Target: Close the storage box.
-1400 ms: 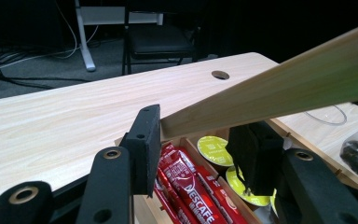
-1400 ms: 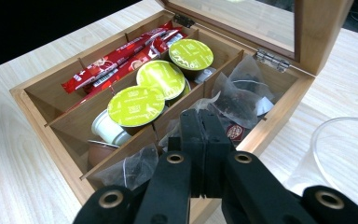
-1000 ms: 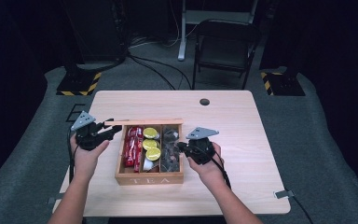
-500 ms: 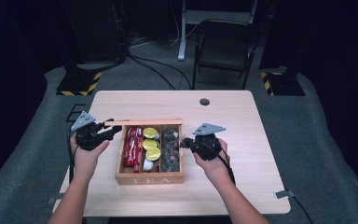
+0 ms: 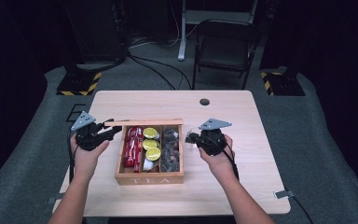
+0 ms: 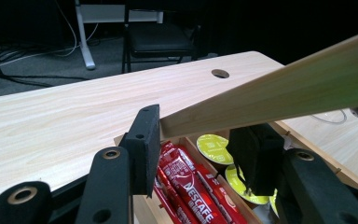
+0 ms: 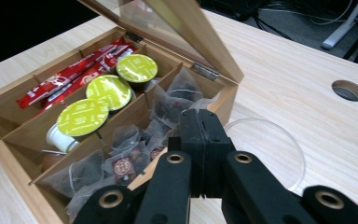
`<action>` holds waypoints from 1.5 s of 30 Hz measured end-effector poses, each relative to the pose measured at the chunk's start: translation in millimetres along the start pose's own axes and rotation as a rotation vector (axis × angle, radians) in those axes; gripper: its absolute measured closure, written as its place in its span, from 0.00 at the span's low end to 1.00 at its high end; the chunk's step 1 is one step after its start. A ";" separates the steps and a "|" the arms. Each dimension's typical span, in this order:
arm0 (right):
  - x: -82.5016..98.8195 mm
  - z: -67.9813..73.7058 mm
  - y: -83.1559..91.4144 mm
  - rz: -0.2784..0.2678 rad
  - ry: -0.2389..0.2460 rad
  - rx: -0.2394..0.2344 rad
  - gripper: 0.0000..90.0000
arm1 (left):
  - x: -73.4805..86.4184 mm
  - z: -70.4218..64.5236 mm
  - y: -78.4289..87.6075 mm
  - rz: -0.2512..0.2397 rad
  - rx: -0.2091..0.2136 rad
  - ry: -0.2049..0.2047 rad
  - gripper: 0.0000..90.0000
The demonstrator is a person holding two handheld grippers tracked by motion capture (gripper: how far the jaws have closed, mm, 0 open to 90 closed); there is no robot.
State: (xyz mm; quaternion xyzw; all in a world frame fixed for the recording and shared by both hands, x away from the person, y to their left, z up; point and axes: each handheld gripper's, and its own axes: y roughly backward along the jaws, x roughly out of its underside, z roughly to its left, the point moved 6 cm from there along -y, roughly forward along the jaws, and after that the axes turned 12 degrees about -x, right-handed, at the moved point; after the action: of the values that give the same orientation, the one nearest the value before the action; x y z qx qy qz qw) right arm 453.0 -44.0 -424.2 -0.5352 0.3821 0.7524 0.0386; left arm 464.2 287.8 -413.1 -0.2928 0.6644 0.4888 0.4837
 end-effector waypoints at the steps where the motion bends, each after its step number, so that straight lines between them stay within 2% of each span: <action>1: -0.2 -1.8 0.2 -0.001 -0.003 0.003 1.00 | 0.0 0.0 0.0 0.001 0.000 0.000 0.60; 11: -4.6 -18.1 0.2 0.003 -0.020 0.041 1.00 | 0.2 -0.2 -0.3 -0.003 -0.006 0.000 0.60; 13: -5.2 -20.9 -0.3 0.001 -0.041 0.046 1.00 | 0.2 -0.2 -0.3 -0.002 -0.006 -0.001 0.60; 16: -5.8 -27.1 -2.3 -0.003 -0.046 0.056 1.00 | 0.2 -0.3 -0.3 -0.002 -0.006 -0.001 0.60; 23: -3.4 -37.6 -7.7 0.023 -0.062 0.083 1.00 | 0.3 -0.3 -0.2 -0.002 -0.006 -0.001 0.60; 31: 1.1 -44.6 -17.2 0.052 -0.064 0.099 1.00 | 0.3 -0.5 -0.2 -0.002 -0.007 -0.001 0.60; 34: 2.1 -45.6 -20.8 0.059 -0.080 0.110 1.00 | 0.4 -0.5 -0.2 -0.001 -0.007 -0.001 0.60; 37: 3.6 -48.4 -24.0 0.070 -0.069 0.115 1.00 | 0.6 -0.5 -0.1 -0.001 -0.006 0.000 0.60; 45: 13.3 -53.3 -31.2 0.089 -0.092 0.128 1.00 | 0.6 -0.5 -0.1 -0.001 -0.006 0.000 0.60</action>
State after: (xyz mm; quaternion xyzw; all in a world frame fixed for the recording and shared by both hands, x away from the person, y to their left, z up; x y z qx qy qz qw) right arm 503.3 -59.5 -459.2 -0.4791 0.4508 0.7510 0.0566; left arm 463.9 287.4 -413.7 -0.2944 0.6628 0.4905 0.4831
